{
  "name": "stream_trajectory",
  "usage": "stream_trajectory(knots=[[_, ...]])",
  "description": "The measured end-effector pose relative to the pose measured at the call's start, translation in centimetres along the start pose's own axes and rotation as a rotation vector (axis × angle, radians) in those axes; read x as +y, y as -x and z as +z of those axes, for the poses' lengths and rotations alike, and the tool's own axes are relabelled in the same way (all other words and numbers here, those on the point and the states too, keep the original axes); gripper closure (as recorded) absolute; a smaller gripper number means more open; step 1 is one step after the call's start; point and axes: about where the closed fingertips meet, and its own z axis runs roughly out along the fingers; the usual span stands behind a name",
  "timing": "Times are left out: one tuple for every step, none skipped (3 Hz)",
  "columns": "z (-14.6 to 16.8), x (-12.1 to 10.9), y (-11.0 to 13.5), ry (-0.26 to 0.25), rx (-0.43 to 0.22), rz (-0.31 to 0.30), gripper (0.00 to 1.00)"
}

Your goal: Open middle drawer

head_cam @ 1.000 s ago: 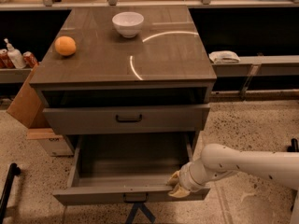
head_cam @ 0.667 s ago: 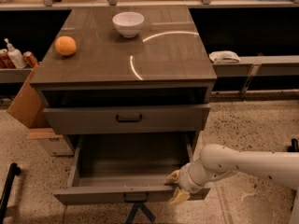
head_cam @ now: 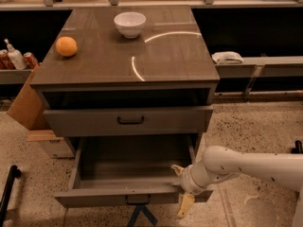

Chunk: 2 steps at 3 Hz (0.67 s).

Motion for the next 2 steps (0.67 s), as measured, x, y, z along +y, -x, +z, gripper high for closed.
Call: stream_trajectory(knots=[[-2.1, -0.1, 0.4, 0.002, -0.017, -0.03, 0.0], [-5.8, 0.0, 1.2, -0.027, -0.017, -0.076, 0.0]])
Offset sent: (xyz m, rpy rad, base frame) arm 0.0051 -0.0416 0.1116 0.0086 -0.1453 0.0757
